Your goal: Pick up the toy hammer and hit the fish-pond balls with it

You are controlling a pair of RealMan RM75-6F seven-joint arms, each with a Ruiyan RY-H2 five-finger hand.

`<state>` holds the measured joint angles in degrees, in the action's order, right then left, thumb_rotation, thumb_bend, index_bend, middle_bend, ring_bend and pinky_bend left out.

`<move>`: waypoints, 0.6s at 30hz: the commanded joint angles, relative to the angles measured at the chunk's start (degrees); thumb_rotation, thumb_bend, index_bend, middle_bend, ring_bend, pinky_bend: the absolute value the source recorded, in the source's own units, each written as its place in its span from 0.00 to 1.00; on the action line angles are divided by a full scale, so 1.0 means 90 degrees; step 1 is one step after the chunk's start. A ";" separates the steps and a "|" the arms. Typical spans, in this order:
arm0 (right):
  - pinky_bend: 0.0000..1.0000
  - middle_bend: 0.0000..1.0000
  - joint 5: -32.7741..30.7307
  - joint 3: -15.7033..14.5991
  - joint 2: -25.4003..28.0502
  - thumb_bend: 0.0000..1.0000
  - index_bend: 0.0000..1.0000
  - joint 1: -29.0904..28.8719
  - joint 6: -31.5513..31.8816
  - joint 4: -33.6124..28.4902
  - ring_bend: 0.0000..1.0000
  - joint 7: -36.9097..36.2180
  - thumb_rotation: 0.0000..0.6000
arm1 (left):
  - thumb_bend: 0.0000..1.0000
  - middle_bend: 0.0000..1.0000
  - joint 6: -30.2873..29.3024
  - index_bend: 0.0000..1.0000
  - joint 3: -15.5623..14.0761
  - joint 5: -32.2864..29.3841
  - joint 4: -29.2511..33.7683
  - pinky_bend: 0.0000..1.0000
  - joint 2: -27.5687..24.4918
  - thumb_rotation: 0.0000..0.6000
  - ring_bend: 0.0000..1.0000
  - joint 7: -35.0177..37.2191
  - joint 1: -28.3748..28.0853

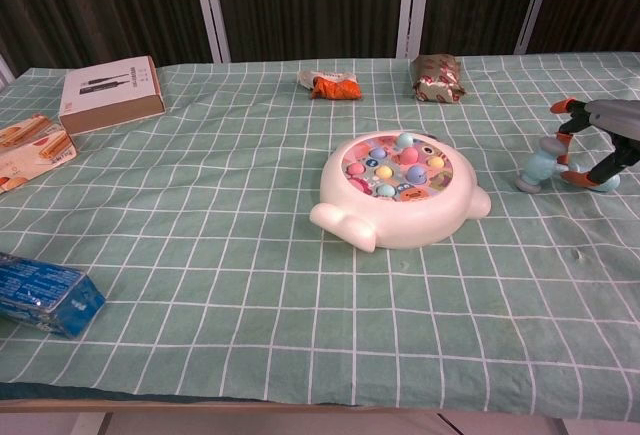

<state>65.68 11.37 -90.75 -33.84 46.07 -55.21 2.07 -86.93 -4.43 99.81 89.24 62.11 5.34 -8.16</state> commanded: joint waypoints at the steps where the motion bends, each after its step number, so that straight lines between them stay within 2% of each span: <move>1: 0.00 0.03 -0.0009 0.0001 -0.0020 0.52 0.66 -0.0006 0.0005 0.0019 0.00 0.0011 1.00 | 0.70 0.00 -0.0004 0.00 -0.0001 0.0005 0.0000 0.00 -0.0002 1.00 0.00 0.0005 0.0000; 6: 0.00 0.07 -0.0015 0.0008 -0.0058 0.55 0.69 -0.0007 0.0055 0.0055 0.00 0.0031 1.00 | 0.70 0.00 -0.0019 0.00 -0.0003 0.0012 -0.0009 0.00 -0.0005 1.00 0.00 0.0024 0.0006; 8: 0.00 0.12 -0.0027 0.0014 -0.0092 0.55 0.71 -0.0008 0.0086 0.0093 0.01 0.0066 1.00 | 0.70 0.00 -0.0027 0.00 -0.0002 0.0014 -0.0009 0.00 -0.0008 1.00 0.00 0.0033 0.0008; 10: 0.03 0.18 -0.0051 0.0011 -0.0114 0.57 0.74 -0.0006 0.0087 0.0113 0.06 0.0109 1.00 | 0.70 0.00 -0.0034 0.00 -0.0004 0.0019 -0.0011 0.00 -0.0009 1.00 0.00 0.0037 0.0011; 11: 0.05 0.19 -0.0059 0.0009 -0.0129 0.57 0.74 -0.0008 0.0094 0.0128 0.10 0.0143 1.00 | 0.70 0.00 -0.0035 0.00 -0.0004 0.0019 -0.0012 0.00 -0.0009 1.00 0.00 0.0039 0.0011; 16: 0.32 0.38 -0.0097 0.0017 -0.0193 0.60 0.78 -0.0016 0.0143 0.0191 0.35 0.0270 1.00 | 0.70 0.00 -0.0042 0.00 0.0000 0.0020 -0.0014 0.00 -0.0008 1.00 0.00 0.0046 0.0012; 18: 0.40 0.43 -0.0102 0.0020 -0.0219 0.60 0.79 -0.0010 0.0178 0.0205 0.40 0.0296 1.00 | 0.70 0.00 -0.0050 0.00 -0.0001 0.0025 -0.0017 0.00 -0.0006 1.00 0.00 0.0049 0.0015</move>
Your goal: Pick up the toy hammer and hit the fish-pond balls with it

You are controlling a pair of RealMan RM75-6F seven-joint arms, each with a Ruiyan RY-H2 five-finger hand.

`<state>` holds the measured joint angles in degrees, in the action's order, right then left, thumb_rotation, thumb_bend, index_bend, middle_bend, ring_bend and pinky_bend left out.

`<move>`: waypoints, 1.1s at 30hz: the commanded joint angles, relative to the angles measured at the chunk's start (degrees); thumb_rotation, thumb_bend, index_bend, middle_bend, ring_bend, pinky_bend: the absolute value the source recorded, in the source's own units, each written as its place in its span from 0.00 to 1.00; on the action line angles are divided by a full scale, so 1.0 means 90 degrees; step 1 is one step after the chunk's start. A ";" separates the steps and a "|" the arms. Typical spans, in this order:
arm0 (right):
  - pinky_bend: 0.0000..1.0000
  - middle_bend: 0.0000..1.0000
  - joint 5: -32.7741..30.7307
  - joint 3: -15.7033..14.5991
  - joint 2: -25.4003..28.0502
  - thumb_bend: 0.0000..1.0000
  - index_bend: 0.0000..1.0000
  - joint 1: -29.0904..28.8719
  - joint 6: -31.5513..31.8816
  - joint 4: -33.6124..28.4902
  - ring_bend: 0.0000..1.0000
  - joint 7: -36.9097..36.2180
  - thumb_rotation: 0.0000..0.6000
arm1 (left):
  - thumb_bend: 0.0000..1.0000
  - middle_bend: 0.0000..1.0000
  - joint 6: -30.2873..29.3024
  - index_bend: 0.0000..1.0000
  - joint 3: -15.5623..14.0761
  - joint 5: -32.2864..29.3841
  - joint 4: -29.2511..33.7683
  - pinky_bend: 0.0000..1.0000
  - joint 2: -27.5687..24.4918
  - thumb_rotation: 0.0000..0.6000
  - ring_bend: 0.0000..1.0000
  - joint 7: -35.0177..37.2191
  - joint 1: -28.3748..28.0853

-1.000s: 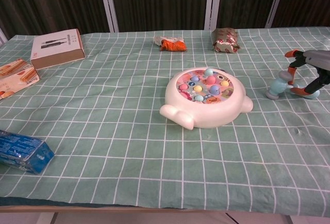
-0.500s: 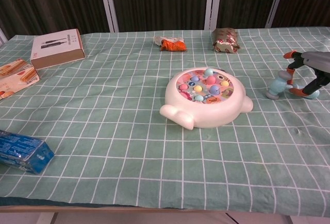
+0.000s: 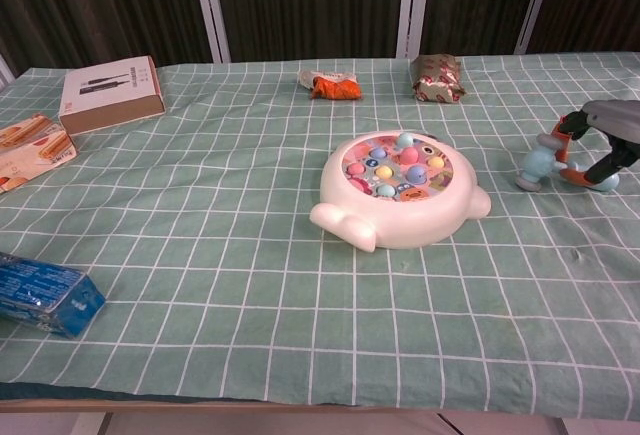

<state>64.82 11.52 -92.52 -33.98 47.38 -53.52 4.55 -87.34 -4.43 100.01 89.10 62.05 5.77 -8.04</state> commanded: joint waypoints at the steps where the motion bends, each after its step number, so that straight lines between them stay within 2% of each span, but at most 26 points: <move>1: 0.43 0.44 -0.0004 0.0003 -0.0035 0.60 0.81 0.0009 0.0053 0.0032 0.43 0.0035 1.00 | 0.70 0.00 -0.0005 0.00 0.0000 0.0003 -0.0002 0.00 0.0002 1.00 0.00 0.0002 0.0002; 4: 0.48 0.47 -0.0012 0.0006 -0.0065 0.60 0.83 0.0014 0.0070 0.0059 0.47 0.0054 1.00 | 0.70 0.00 -0.0006 0.00 0.0001 0.0002 -0.0006 0.00 0.0004 1.00 0.00 0.0003 0.0002; 9: 0.50 0.51 0.0021 0.0006 -0.0098 0.60 0.85 0.0014 0.0136 0.0089 0.51 0.0092 1.00 | 0.70 0.00 -0.0008 0.00 -0.0001 0.0006 -0.0007 0.00 0.0002 1.00 0.00 0.0004 0.0004; 18: 0.59 0.57 0.0095 -0.0014 -0.0219 0.60 0.90 0.0052 0.0236 0.0221 0.57 0.0031 1.00 | 0.70 0.00 -0.0029 0.00 -0.0004 0.0021 -0.0013 0.00 0.0001 1.00 0.00 0.0020 0.0011; 33: 0.73 0.62 0.0032 0.0084 -0.0461 0.61 0.95 0.0077 0.0332 0.0495 0.66 0.0037 1.00 | 0.70 0.00 -0.0046 0.00 -0.0001 0.0023 -0.0022 0.00 -0.0002 1.00 0.00 0.0038 0.0017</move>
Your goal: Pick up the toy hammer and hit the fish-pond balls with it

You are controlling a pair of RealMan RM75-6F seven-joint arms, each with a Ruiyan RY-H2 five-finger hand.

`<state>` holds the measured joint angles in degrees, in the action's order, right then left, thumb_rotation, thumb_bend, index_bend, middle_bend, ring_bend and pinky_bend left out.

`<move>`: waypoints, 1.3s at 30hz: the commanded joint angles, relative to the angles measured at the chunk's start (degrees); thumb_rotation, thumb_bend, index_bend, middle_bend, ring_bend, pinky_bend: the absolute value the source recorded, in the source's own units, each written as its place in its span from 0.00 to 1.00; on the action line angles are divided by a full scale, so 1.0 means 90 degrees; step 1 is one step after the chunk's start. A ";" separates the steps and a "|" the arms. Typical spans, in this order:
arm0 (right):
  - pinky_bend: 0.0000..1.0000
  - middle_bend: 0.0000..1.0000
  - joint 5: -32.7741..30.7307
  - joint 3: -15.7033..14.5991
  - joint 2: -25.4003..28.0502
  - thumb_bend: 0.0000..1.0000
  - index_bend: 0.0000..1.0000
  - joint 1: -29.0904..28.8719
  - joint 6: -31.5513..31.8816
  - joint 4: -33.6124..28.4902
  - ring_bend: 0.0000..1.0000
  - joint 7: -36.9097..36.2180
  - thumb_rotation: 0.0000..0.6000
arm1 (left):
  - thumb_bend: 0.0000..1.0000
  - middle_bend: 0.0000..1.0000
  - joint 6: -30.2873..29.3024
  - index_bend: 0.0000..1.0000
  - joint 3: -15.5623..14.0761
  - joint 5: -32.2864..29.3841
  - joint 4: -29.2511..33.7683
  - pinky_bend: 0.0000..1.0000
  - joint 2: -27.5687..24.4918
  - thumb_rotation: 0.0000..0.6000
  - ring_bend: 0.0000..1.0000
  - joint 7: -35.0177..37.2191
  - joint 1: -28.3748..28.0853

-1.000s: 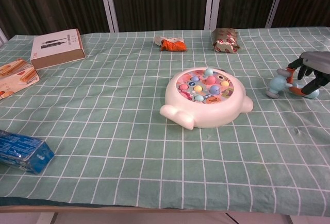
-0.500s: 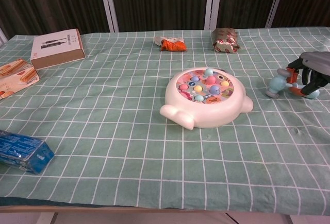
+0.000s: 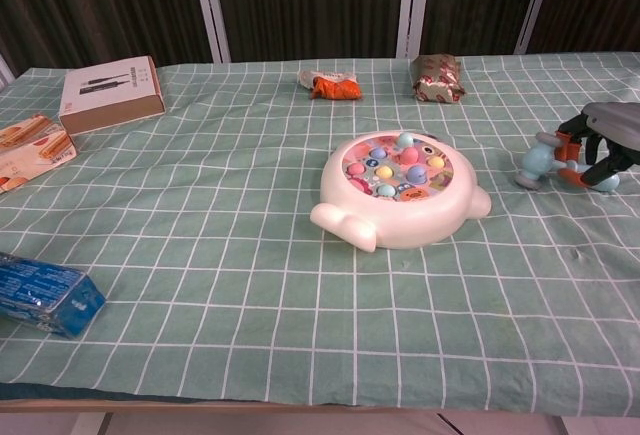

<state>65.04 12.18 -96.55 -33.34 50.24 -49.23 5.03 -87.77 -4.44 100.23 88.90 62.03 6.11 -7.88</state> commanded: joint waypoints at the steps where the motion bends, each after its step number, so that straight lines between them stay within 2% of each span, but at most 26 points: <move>1: 0.73 0.62 0.0014 0.0014 -0.0011 0.61 0.95 0.0006 0.0013 0.0019 0.66 -0.0034 1.00 | 0.70 0.00 0.0004 0.00 0.0000 0.0000 -0.0001 0.00 0.0000 1.00 0.00 0.0000 -0.0002; 7: 0.74 0.62 0.0020 0.0086 0.0087 0.62 0.95 0.0030 0.0028 -0.0091 0.68 -0.0203 1.00 | 0.71 0.00 -0.0004 0.00 -0.0001 0.0003 0.0002 0.00 -0.0005 1.00 0.00 0.0008 0.0001; 13: 0.74 0.62 -0.0068 0.0266 0.0410 0.62 0.95 0.0057 0.0063 -0.0510 0.68 -0.0361 1.00 | 0.71 0.00 -0.0006 0.00 -0.0005 0.0015 -0.0005 0.00 -0.0008 1.00 0.00 0.0022 -0.0001; 16: 0.74 0.62 -0.0141 0.0367 0.0693 0.62 0.95 0.0060 0.0093 -0.0899 0.68 -0.0298 1.00 | 0.71 0.00 -0.0006 0.00 -0.0005 0.0018 -0.0005 0.00 -0.0008 1.00 0.00 0.0025 -0.0003; 21: 0.74 0.62 -0.0253 0.0516 0.1281 0.62 0.95 0.0031 0.0269 -0.1926 0.68 0.0167 1.00 | 0.71 0.00 0.0020 0.00 -0.0010 0.0025 -0.0001 0.00 0.0001 1.00 0.00 0.0006 -0.0015; 27: 0.74 0.62 -0.0401 0.0550 0.2024 0.63 0.94 -0.0170 0.0593 -0.3881 0.68 0.1625 1.00 | 0.71 0.00 0.0055 0.00 -0.0009 0.0017 0.0011 0.00 0.0006 1.00 0.00 -0.0028 -0.0029; 31: 0.74 0.62 -0.0753 0.0440 0.2305 0.64 0.94 -0.0521 0.0777 -0.5155 0.68 0.3231 1.00 | 0.71 0.00 0.0055 0.00 -0.0004 0.0011 0.0012 0.00 0.0000 1.00 0.00 -0.0005 -0.0034; 36: 0.74 0.62 -0.1656 0.0294 0.2118 0.64 0.94 -0.1075 0.1176 -0.6006 0.68 0.5045 1.00 | 0.71 0.00 0.0023 0.00 -0.0012 0.0029 -0.0008 0.00 -0.0024 1.00 0.00 0.0072 -0.0029; 39: 0.74 0.62 -0.2063 0.0158 0.1920 0.64 0.94 -0.1327 0.1454 -0.6132 0.68 0.5804 1.00 | 0.71 0.00 0.0006 0.00 -0.0016 0.0032 -0.0024 0.00 -0.0041 1.00 0.00 0.0135 -0.0027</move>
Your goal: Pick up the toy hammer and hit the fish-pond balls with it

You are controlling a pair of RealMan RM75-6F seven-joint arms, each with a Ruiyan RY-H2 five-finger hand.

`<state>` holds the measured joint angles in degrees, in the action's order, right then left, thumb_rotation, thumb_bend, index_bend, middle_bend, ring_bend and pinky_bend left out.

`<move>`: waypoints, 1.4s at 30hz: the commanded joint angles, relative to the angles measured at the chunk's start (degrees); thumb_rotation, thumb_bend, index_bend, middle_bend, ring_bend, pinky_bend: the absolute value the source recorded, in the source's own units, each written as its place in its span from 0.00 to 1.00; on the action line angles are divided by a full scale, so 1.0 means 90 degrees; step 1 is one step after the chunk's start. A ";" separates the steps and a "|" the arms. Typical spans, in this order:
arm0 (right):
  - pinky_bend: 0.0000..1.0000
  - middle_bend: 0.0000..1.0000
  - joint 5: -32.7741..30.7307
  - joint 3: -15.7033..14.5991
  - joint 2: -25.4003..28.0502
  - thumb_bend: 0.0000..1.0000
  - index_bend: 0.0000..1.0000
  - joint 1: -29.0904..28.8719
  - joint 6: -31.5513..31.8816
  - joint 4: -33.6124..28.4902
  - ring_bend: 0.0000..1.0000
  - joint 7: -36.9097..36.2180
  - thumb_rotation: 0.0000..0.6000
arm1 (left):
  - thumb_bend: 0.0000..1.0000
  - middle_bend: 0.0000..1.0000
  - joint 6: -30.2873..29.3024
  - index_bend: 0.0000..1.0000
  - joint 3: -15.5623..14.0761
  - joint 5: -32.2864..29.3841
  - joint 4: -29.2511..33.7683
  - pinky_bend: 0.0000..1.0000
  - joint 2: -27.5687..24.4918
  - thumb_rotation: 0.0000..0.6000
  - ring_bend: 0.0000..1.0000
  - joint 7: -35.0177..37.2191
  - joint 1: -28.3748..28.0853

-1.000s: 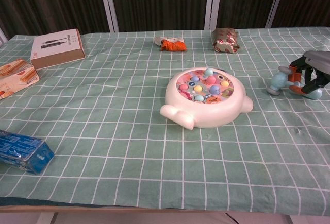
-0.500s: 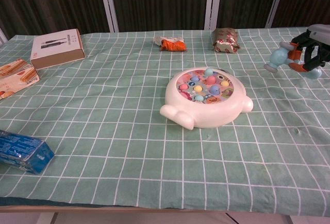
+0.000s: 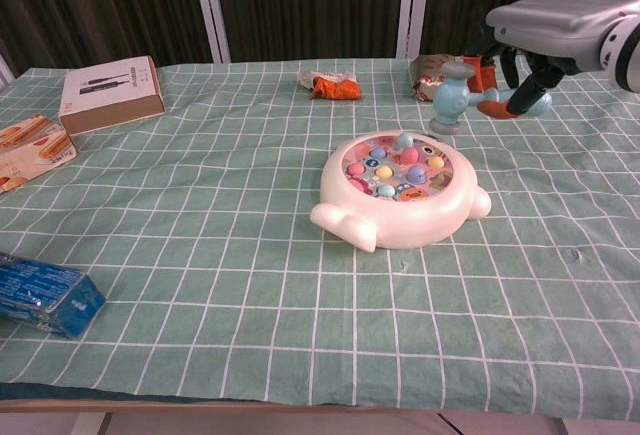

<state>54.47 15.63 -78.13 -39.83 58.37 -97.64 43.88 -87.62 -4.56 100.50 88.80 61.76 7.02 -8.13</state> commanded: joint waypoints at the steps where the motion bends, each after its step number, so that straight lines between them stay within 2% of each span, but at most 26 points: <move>1: 0.74 0.62 -0.1030 -0.0255 -0.0188 0.64 0.94 -0.0673 0.0648 -0.0772 0.68 0.1682 1.00 | 0.71 0.00 -0.0015 0.00 -0.0004 0.0004 -0.0018 0.00 -0.0016 1.00 0.00 0.0053 0.0002; 6: 0.74 0.62 -0.1634 -0.0432 -0.0572 0.64 0.94 -0.1038 0.0979 -0.0598 0.68 0.2476 1.00 | 0.71 0.00 -0.0065 0.00 -0.0017 0.0045 -0.0042 0.00 -0.0039 1.00 0.00 0.0140 0.0010; 11: 0.74 0.62 -0.1774 -0.0566 -0.0858 0.64 0.94 -0.1260 0.1346 -0.0345 0.68 0.2898 1.00 | 0.71 0.00 -0.0103 0.00 -0.0012 0.0046 -0.0063 0.00 -0.0046 1.00 0.00 0.0193 0.0019; 27: 0.74 0.62 -0.1696 -0.0821 -0.1410 0.64 0.94 -0.1503 0.1603 0.0352 0.68 0.3113 1.00 | 0.71 0.00 -0.0109 0.00 -0.0022 0.0072 -0.0072 0.00 -0.0051 1.00 0.00 0.0218 0.0012; 42: 0.74 0.62 -0.1879 -0.0849 -0.1477 0.64 0.94 -0.1594 0.1661 0.0407 0.68 0.3221 1.00 | 0.71 0.00 -0.0161 0.00 -0.0022 0.0080 -0.0093 0.00 -0.0068 1.00 0.00 0.0284 0.0029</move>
<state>37.48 7.89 -91.50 -54.19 73.22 -93.91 72.99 -89.07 -4.76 101.22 87.96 61.15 9.57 -7.87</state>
